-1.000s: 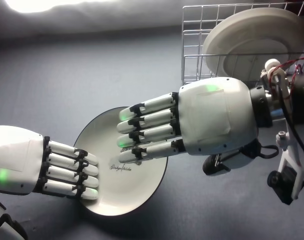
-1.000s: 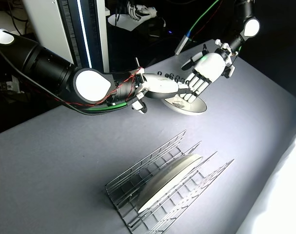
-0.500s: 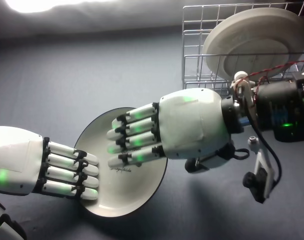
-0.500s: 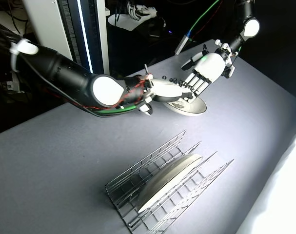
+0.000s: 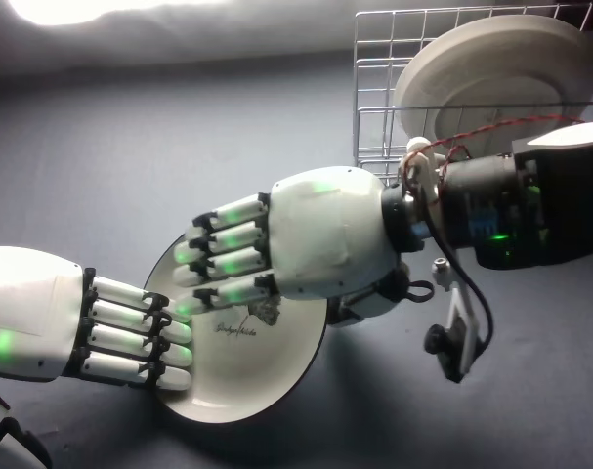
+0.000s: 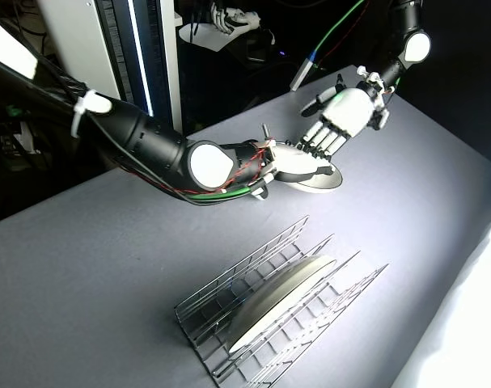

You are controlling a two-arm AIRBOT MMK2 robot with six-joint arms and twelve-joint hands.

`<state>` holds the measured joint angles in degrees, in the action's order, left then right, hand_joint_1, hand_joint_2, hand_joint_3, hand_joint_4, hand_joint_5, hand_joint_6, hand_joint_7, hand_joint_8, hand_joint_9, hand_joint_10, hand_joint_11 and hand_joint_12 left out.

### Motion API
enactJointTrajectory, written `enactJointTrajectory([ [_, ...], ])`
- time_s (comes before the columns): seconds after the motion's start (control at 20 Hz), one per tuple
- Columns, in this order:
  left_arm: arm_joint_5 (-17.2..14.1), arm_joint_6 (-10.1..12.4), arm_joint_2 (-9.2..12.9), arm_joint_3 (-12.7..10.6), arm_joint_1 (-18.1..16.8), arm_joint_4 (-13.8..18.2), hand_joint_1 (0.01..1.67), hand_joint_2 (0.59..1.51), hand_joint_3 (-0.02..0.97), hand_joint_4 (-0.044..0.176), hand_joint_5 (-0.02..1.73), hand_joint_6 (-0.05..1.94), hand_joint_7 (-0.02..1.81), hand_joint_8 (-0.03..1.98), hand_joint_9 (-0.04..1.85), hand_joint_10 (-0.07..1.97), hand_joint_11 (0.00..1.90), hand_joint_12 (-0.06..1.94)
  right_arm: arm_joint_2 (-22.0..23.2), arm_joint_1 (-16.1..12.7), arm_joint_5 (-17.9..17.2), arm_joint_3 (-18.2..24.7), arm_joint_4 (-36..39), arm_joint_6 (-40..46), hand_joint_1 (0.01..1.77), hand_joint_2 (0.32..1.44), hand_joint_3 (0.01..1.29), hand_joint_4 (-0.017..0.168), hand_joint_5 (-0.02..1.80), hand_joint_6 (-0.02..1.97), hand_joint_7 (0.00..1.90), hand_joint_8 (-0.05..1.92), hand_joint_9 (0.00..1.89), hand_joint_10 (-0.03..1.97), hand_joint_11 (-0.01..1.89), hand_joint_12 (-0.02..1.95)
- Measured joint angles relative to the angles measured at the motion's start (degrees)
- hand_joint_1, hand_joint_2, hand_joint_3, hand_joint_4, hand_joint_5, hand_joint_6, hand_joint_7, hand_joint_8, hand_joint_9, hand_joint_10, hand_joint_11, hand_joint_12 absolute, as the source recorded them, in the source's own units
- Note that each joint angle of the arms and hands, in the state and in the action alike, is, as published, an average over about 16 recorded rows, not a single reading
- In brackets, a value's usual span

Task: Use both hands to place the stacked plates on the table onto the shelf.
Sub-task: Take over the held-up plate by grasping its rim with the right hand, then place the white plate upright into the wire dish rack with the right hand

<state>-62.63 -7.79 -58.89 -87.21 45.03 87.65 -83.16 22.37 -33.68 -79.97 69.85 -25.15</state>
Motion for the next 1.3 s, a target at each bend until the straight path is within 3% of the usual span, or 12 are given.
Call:
enactJointTrajectory([
  [0.3, -0.29, -0.03, -0.13, -0.39, 0.16, -0.21, 0.01, 1.181, 0.017, -0.006, 0.02, -0.02, 0.04, -0.01, 0.05, -0.02, 0.02, 0.05, -1.68, -0.64, -0.07, -0.87, -1.65, -0.49, 1.12, 1.00, 0.01, -0.001, 0.40, 0.06, 0.41, 0.08, 0.44, 0.08, 0.21, 0.84],
  [0.65, 0.02, 0.38, 0.81, 0.97, -1.83, 0.38, 0.01, 1.179, 0.017, -0.006, 0.04, -0.02, 0.06, -0.01, 0.06, -0.01, 0.02, 0.07, -1.67, -0.95, -1.03, -0.68, -3.74, -0.86, 1.24, 0.98, 0.01, -0.005, 0.75, 0.21, 0.81, 0.23, 0.84, 0.46, 0.50, 1.25],
  [1.05, 2.16, 1.97, 4.93, 6.34, -10.25, 1.46, 0.01, 1.174, 0.017, 0.001, 0.08, 0.00, 0.10, 0.01, 0.09, 0.00, 0.02, 0.13, 0.67, -1.09, -1.88, 0.69, -6.66, -0.98, 1.27, 0.95, 0.01, -0.004, 0.86, 0.39, 0.97, 0.44, 0.96, 0.94, 0.68, 1.23],
  [1.3, 5.54, 2.70, 8.57, 10.44, -17.09, 2.27, 0.01, 1.170, 0.017, 0.004, 0.11, 0.00, 0.12, 0.02, 0.10, 0.01, 0.02, 0.17, 3.55, -1.72, -1.69, 2.82, -9.76, -1.00, 1.28, 0.95, 0.01, -0.002, 0.88, 0.52, 1.01, 0.54, 0.97, 1.05, 0.66, 1.23],
])
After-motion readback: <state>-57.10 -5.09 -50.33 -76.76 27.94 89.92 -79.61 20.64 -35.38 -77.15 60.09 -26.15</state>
